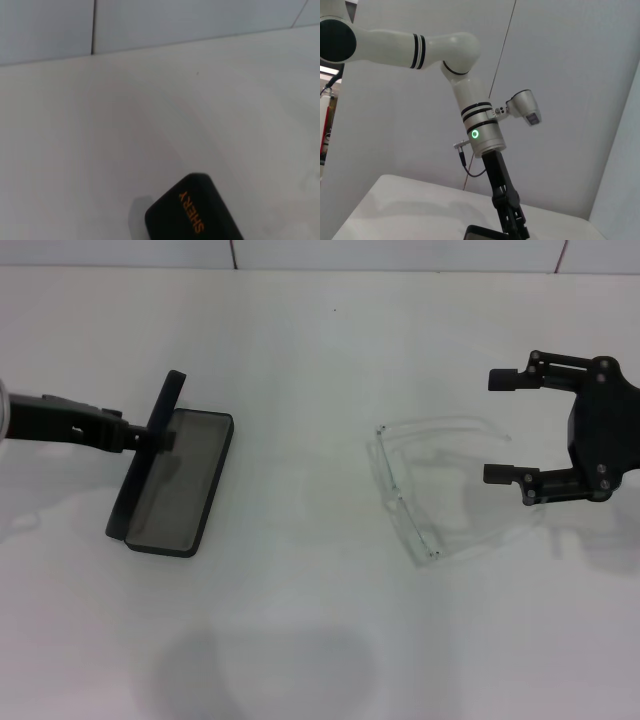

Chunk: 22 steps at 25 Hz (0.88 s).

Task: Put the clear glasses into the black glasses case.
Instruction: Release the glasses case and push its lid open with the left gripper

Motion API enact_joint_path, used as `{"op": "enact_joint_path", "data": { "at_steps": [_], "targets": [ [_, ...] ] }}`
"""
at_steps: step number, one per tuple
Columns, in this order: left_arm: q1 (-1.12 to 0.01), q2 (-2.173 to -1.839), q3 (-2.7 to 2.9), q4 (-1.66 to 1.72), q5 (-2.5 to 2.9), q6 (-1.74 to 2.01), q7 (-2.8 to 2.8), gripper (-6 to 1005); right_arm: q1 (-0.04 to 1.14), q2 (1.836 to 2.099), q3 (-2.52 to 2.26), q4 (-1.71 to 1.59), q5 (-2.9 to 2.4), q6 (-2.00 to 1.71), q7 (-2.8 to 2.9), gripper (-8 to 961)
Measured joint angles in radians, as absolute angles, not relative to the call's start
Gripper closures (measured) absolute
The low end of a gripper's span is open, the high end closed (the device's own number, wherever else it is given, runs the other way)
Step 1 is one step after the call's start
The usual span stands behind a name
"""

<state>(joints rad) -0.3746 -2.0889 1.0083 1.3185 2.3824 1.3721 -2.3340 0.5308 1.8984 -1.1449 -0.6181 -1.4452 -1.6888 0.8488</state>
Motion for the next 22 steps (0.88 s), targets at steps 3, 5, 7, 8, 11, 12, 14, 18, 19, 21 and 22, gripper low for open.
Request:
{"op": "enact_joint_path", "data": {
  "at_steps": [3, 5, 7, 8, 11, 12, 14, 18, 19, 21, 22],
  "targets": [
    [-0.381, -2.09, 1.023, 1.299, 2.407, 1.367, -2.337, 215, 0.531, 1.902, -1.145, -0.618, -1.445, -1.687, 0.848, 143],
    [-0.384, -2.089, 1.042, 1.293, 2.409, 1.367, -2.345, 222, 0.531, 1.903, -1.144, -0.618, -1.445, -1.686, 0.848, 143],
    [-0.386, -2.087, 1.065, 1.294, 2.41, 1.367, -2.356, 228, 0.531, 1.904, -1.144, -0.618, -1.445, -1.686, 0.848, 142],
    [-0.387, -2.087, 1.073, 1.295, 2.411, 1.368, -2.36, 232, 0.531, 1.904, -1.144, -0.618, -1.445, -1.686, 0.848, 142],
    [-0.391, -2.086, 1.083, 1.293, 2.415, 1.369, -2.374, 242, 0.531, 1.905, -1.144, -0.618, -1.445, -1.686, 0.848, 142],
    [-0.392, -2.085, 1.083, 1.291, 2.416, 1.369, -2.382, 245, 0.53, 1.906, -1.145, -0.618, -1.445, -1.687, 0.848, 142],
    [-0.393, -2.084, 1.083, 1.291, 2.418, 1.369, -2.385, 391, 0.527, 1.906, -1.146, -0.619, -1.445, -1.691, 0.847, 143],
    [-0.393, -2.084, 1.081, 1.294, 2.419, 1.367, -2.385, 500, 0.52, 1.907, -1.148, -0.62, -1.445, -1.694, 0.841, 143],
    [-0.393, -2.084, 1.082, 1.295, 2.419, 1.368, -2.384, 512, 0.518, 1.907, -1.148, -0.62, -1.445, -1.695, 0.837, 142],
    [-0.395, -2.084, 1.082, 1.297, 2.419, 1.368, -2.381, 536, 0.515, 1.907, -1.15, -0.62, -1.445, -1.696, 0.833, 142],
    [-0.399, -2.084, 1.083, 1.297, 2.42, 1.368, -2.379, 548, 0.514, 1.907, -1.15, -0.62, -1.445, -1.696, 0.832, 142]
  ]
}}
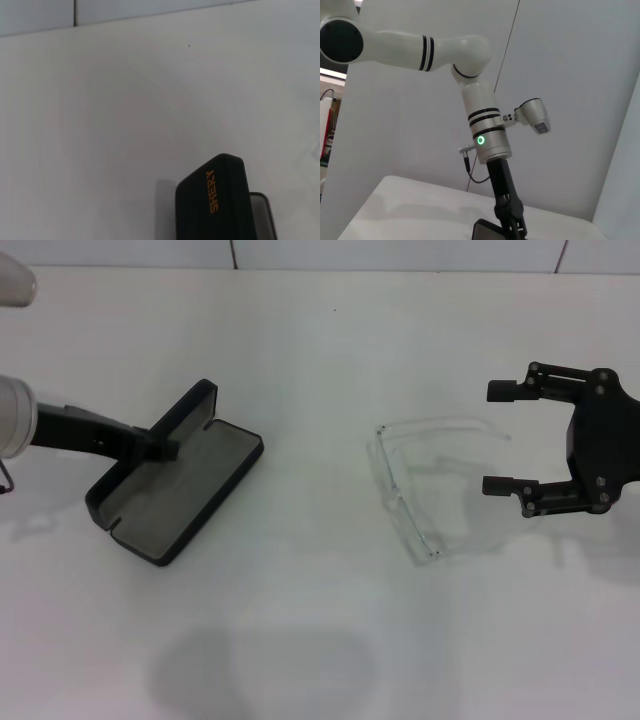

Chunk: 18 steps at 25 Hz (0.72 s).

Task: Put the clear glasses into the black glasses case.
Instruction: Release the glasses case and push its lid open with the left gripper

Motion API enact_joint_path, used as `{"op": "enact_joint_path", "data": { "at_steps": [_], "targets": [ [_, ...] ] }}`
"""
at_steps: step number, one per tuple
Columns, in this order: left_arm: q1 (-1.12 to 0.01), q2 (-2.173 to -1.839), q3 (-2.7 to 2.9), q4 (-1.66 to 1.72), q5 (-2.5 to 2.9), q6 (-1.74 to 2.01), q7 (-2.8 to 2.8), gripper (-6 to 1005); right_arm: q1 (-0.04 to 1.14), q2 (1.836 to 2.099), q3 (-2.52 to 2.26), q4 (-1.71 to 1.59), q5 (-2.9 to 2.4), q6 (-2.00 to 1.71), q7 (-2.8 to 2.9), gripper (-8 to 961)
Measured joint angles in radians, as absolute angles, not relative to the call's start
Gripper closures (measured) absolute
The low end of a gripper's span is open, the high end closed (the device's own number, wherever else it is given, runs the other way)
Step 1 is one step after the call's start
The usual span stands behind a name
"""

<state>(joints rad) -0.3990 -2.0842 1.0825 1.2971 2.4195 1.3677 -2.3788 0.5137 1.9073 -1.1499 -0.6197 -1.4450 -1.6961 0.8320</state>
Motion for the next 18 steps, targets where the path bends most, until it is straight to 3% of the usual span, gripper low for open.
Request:
{"op": "enact_joint_path", "data": {
  "at_steps": [9, 18],
  "targets": [
    [-0.457, -2.08, 1.076, 1.304, 2.411, 1.343, -2.319, 678, 0.511, 1.911, -1.153, -0.62, -1.491, -1.725, 0.812, 142],
    [-0.58, -2.083, 1.082, 1.272, 2.387, 1.293, -2.145, 880, 0.494, 1.939, -1.152, -0.618, -1.555, -1.742, 0.763, 143]
  ]
}}
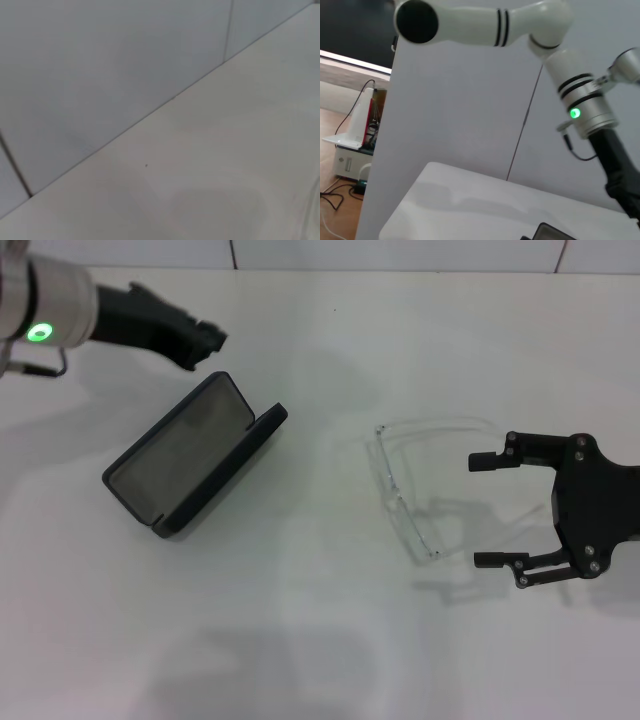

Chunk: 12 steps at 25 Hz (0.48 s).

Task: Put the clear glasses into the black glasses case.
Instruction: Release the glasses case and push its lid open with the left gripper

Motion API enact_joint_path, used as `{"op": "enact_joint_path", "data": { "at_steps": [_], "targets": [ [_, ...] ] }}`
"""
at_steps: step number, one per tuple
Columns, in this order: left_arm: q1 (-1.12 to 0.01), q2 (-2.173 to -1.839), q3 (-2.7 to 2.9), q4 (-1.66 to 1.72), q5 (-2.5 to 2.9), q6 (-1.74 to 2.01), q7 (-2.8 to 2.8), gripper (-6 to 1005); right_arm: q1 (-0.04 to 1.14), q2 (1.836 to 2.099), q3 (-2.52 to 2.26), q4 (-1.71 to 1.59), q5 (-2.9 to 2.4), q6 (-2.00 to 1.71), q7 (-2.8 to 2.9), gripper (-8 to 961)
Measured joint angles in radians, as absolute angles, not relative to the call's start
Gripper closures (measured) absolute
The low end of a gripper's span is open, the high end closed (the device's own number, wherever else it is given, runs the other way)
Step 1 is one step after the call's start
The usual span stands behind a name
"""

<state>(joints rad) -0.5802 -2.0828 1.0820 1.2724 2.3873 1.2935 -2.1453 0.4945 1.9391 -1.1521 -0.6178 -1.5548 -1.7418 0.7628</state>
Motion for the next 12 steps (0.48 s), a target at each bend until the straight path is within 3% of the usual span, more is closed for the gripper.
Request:
{"op": "enact_joint_path", "data": {
  "at_steps": [4, 12],
  "targets": [
    [-0.65, -2.072, 1.082, 1.217, 2.419, 1.295, -2.155, 944, 0.485, 1.943, -1.148, -0.616, -1.563, -1.739, 0.752, 143],
    [-0.691, -2.045, 1.081, 1.212, 2.554, 1.387, -2.327, 873, 0.483, 1.939, -1.146, -0.619, -1.565, -1.732, 0.742, 142]
  ]
}}
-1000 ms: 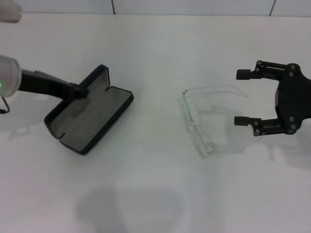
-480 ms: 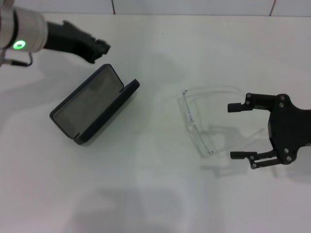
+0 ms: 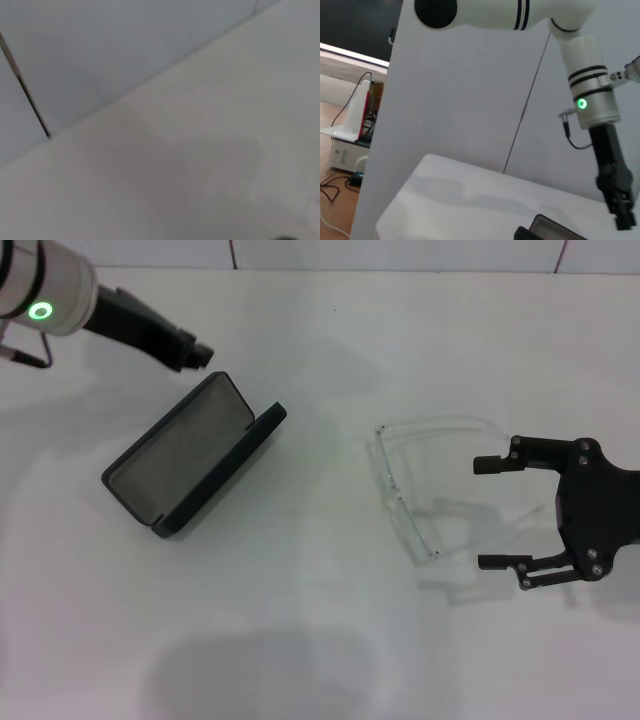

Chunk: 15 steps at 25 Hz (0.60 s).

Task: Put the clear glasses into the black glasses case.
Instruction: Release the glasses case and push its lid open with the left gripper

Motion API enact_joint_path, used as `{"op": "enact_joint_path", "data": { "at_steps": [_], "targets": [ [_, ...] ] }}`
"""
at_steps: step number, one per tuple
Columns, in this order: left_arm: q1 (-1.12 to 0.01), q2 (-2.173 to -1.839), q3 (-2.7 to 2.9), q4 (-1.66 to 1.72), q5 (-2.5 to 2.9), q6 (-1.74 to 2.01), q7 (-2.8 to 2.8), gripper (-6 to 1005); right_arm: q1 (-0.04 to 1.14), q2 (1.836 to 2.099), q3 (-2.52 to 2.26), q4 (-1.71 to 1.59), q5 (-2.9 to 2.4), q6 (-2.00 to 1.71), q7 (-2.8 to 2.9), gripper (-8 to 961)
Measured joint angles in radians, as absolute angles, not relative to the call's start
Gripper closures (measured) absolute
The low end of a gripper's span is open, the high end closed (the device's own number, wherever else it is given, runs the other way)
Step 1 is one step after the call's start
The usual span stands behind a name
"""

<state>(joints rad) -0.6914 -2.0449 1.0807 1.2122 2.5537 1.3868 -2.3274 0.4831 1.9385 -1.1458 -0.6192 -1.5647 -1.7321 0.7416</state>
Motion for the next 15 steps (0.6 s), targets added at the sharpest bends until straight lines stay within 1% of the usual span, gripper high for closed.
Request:
{"op": "enact_joint_path", "data": {
  "at_steps": [4, 8, 10, 14, 15],
  "targets": [
    [-0.693, -2.029, 1.065, 1.213, 2.553, 1.48, -2.357, 838, 0.491, 1.936, -1.147, -0.62, -1.574, -1.716, 0.741, 142],
    [-0.69, -2.026, 1.046, 1.197, 2.553, 1.491, -2.359, 656, 0.501, 1.936, -1.151, -0.622, -1.583, -1.702, 0.741, 142],
    [-0.698, -2.021, 1.015, 1.168, 2.556, 1.493, -2.359, 569, 0.508, 1.94, -1.151, -0.624, -1.596, -1.695, 0.741, 142],
    [-0.721, -1.996, 0.998, 1.095, 2.559, 1.488, -2.356, 402, 0.517, 1.947, -1.153, -0.63, -1.621, -1.691, 0.741, 142],
    [-0.73, -1.988, 0.998, 1.07, 2.559, 1.486, -2.355, 389, 0.518, 1.949, -1.153, -0.631, -1.625, -1.689, 0.741, 142]
  ]
}}
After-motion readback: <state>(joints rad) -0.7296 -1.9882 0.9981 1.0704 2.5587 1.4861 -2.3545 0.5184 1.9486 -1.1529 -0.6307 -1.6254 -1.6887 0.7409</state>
